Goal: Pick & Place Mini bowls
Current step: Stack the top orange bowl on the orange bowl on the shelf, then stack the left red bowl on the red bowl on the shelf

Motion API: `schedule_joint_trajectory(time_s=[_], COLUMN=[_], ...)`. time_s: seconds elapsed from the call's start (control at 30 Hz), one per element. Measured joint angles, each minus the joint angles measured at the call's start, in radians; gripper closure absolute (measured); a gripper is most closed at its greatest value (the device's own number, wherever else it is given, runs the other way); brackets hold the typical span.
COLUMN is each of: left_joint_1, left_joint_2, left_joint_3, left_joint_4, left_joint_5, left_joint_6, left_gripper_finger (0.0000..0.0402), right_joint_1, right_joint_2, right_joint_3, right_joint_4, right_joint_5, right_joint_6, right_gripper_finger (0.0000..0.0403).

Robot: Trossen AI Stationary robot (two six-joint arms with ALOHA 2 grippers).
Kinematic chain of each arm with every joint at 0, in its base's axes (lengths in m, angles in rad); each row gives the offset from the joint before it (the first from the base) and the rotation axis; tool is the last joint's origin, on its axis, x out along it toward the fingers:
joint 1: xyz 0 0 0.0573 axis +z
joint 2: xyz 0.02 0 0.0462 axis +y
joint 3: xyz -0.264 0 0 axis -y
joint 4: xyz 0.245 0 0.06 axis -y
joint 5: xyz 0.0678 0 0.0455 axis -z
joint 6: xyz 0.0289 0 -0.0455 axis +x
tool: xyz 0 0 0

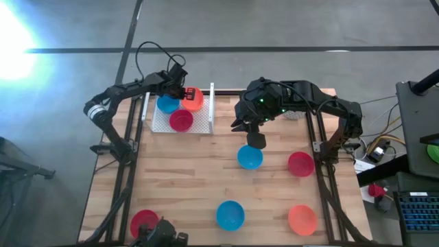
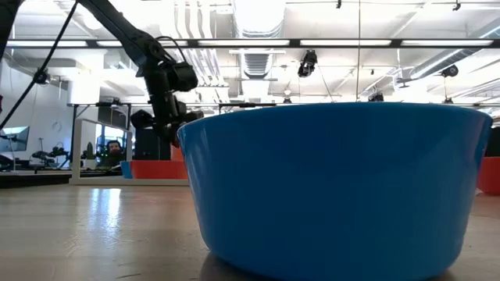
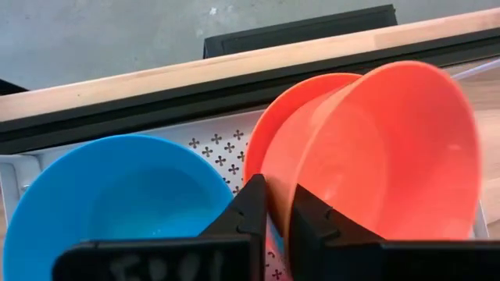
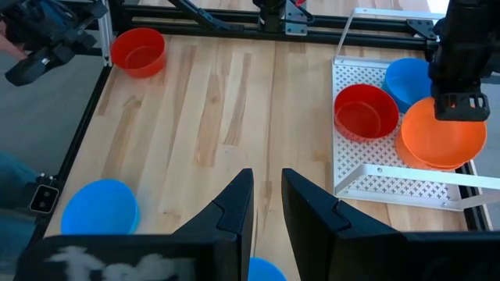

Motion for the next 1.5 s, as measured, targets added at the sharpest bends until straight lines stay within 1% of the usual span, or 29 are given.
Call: schedule_joint_trajectory(time_s=[0.37, 0.5, 0.63, 0.73, 0.8, 0.87, 0.93, 1.33, 1.5], left_joint_1=[0.0, 0.0, 0.0, -0.001, -0.001, -0.001, -0.001, -0.002, -0.002], left_joint_2=[-0.005, -0.005, -0.006, -0.006, -0.006, -0.008, -0.008, -0.008, -0.021], left_joint_3=[0.009, 0.044, 0.082, 0.089, 0.087, 0.083, 0.076, 0.039, 0.039], left_joint_4=[0.0, -0.007, -0.052, -0.081, -0.081, -0.08, -0.078, -0.044, -0.045], left_joint_5=[-0.007, -0.003, 0.008, 0.008, 0.008, 0.008, 0.008, 0.008, 0.008], left_joint_6=[0.016, 0.048, 0.062, 0.072, 0.074, 0.077, 0.081, 0.058, 0.079], left_gripper_finger=[0.0323, 0.032, 0.032, 0.0332, 0.0351, 0.038, 0.0395, 0.0401, 0.0401], right_joint_1=[0.0, 0.0, 0.0, 0.0, 0.0, 0.0, 0.0, 0.0, 0.0], right_joint_2=[0.0, 0.0, 0.0, 0.0, 0.0, 0.0, 0.0, 0.0, 0.0], right_joint_3=[0.0, 0.0, 0.0, 0.0, 0.0, 0.0, 0.0, 0.0, 0.0], right_joint_4=[0.0, 0.0, 0.0, 0.0, 0.0, 0.0, 0.0, 0.0, 0.0], right_joint_5=[0.0, 0.0, 0.0, 0.0, 0.0, 0.0, 0.0, 0.0, 0.0], right_joint_6=[0.0, 0.004, 0.012, 0.012, 0.012, 0.012, 0.012, 0.011, 0.011], right_gripper_finger=[0.0339, 0.0339, 0.0339, 0.0339, 0.0339, 0.0339, 0.0339, 0.0339, 0.0339])
